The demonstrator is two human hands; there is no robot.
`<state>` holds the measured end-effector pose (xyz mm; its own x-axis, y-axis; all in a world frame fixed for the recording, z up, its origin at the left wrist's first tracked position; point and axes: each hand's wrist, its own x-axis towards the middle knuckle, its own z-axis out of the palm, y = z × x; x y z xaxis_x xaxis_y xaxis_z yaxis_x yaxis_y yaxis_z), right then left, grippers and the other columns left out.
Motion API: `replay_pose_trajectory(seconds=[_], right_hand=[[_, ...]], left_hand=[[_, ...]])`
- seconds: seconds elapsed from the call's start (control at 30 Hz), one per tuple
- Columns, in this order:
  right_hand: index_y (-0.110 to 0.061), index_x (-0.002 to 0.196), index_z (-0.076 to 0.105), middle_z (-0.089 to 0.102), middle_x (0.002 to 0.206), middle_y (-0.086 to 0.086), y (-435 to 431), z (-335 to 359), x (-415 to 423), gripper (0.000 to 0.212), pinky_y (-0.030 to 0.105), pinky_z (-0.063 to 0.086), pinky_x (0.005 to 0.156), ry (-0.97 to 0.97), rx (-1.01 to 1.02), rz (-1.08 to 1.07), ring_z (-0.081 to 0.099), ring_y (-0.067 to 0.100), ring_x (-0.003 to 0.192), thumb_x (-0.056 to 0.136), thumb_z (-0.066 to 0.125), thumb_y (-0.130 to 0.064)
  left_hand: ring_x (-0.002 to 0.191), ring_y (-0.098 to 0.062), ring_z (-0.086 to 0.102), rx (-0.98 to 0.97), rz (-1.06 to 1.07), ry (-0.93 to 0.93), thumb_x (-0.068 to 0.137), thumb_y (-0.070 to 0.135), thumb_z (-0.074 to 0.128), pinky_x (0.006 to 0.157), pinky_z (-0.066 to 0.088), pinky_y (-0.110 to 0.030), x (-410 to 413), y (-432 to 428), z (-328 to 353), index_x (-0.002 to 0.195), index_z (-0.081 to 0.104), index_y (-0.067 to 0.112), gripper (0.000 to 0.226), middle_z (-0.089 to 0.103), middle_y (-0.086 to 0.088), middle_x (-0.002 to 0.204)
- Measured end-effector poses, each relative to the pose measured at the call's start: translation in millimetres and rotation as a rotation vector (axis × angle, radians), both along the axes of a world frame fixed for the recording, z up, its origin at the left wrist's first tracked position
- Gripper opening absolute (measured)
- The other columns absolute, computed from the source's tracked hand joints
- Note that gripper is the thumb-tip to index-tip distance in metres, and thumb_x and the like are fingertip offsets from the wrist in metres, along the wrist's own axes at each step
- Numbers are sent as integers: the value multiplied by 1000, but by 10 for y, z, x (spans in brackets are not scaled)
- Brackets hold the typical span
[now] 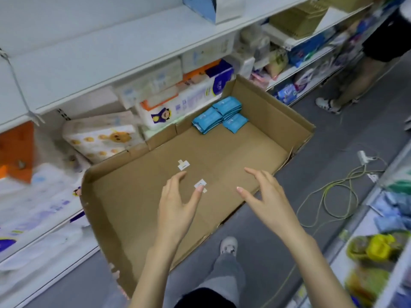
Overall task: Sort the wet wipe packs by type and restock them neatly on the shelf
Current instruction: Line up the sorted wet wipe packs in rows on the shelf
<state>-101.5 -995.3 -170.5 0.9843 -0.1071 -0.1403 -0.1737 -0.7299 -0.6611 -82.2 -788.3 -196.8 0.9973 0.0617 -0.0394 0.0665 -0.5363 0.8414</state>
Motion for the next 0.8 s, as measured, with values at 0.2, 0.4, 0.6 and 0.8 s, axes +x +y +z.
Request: replay_pose_trajectory(seconds=[0.2, 0.4, 0.6, 0.8], right_hand=[[-32, 137, 40, 43, 130, -8, -929, 15, 779, 52, 37, 42, 98, 82, -54, 73, 46, 13, 119, 90, 55, -48], [-32, 133, 44, 44, 123, -12, -1452, -76, 1458, 44, 28, 40, 85, 106, 34, 29, 49, 9, 113, 92, 57, -41], [-26, 129, 51, 50, 120, -8, -1744, -588, 2438, 39, 29, 43, 89, 167, 127, 94, 53, 10, 107, 91, 61, -32], [-18, 124, 55, 55, 120, -1, -1838, -1677, 3487, 38, 26, 41, 84, 405, 338, -63, 57, 9, 94, 88, 67, -21]], left_hand=[[122, -6, 47, -73, 102, 84, 87, 45, 58, 98, 38, -26, 689, -782, -108, 125, 52, 23, 44, 53, 12, 128], [118, -4, 49, -26, 113, 83, 88, 44, 58, 99, 39, -27, 1333, -1134, -16, 125, 54, 22, 43, 56, 10, 123], [111, -4, 52, -72, 329, 226, 87, 42, 61, 93, 40, -24, 1862, -1362, -379, 120, 56, 24, 38, 58, 12, 117], [107, -11, 57, -58, 502, 382, 85, 39, 64, 91, 44, -27, 2413, -1715, -1078, 120, 58, 21, 39, 61, 6, 114]])
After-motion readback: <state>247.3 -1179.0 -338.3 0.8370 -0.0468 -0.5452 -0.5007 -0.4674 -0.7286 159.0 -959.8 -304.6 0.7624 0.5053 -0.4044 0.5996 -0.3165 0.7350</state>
